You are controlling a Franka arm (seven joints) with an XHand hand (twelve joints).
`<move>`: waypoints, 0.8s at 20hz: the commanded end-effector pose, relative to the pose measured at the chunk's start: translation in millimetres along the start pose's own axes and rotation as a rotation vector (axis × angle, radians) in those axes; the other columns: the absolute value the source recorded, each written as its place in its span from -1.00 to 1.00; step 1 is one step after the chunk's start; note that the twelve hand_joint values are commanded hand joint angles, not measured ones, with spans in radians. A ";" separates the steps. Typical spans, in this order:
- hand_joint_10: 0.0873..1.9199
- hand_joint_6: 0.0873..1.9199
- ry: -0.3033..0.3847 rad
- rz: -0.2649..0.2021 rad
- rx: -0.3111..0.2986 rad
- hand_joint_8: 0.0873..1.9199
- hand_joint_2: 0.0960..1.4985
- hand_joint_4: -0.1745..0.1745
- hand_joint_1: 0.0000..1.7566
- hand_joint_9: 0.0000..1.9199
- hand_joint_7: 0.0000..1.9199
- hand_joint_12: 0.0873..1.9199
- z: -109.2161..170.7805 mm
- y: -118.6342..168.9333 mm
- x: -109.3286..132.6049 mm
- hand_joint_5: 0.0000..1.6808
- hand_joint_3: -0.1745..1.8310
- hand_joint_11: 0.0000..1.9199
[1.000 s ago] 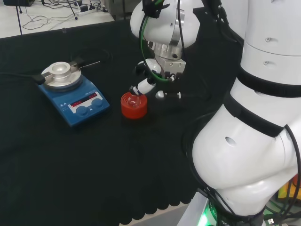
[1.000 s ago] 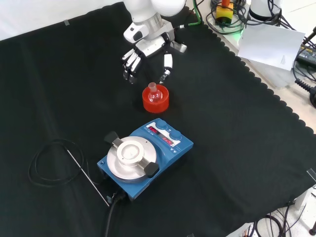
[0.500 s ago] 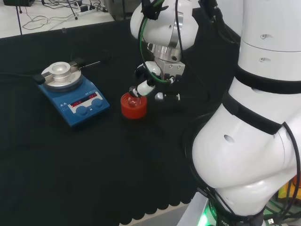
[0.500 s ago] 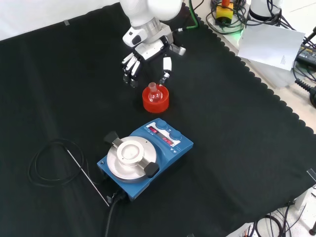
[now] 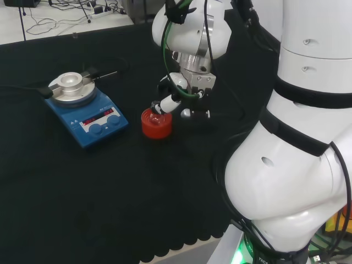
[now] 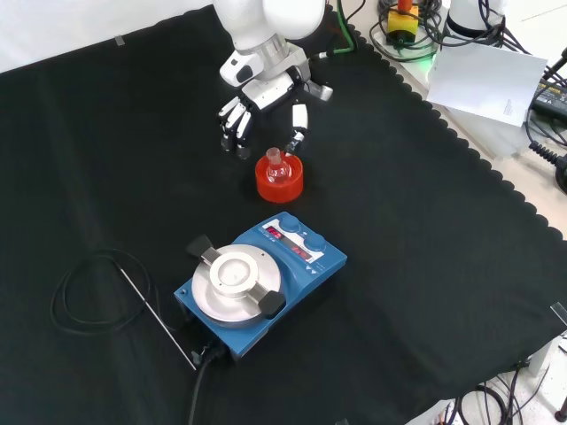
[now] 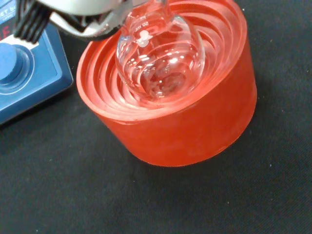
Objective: Pick up the round-bottom flask.
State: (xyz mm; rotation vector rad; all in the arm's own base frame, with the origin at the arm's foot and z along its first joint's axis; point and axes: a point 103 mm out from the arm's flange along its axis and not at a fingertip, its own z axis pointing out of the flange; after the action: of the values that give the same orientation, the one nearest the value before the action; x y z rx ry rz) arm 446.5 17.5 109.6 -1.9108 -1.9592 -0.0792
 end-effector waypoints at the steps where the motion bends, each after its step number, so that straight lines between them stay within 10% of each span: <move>1: -0.35 -0.45 -0.002 -0.005 0.003 -0.36 -0.28 -0.24 -0.02 -0.57 -0.76 0.45 2.9 1.4 1.7 -0.27 -0.25 -0.91; 16: -0.34 -0.29 -0.013 -0.012 0.009 -0.35 -0.28 -0.32 0.00 -0.56 -0.75 0.46 9.3 2.6 4.4 -0.10 -0.24 -0.90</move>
State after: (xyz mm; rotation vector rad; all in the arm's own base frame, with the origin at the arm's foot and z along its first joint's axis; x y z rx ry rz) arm 446.4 23.3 101.9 -1.9016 -1.9700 -0.0594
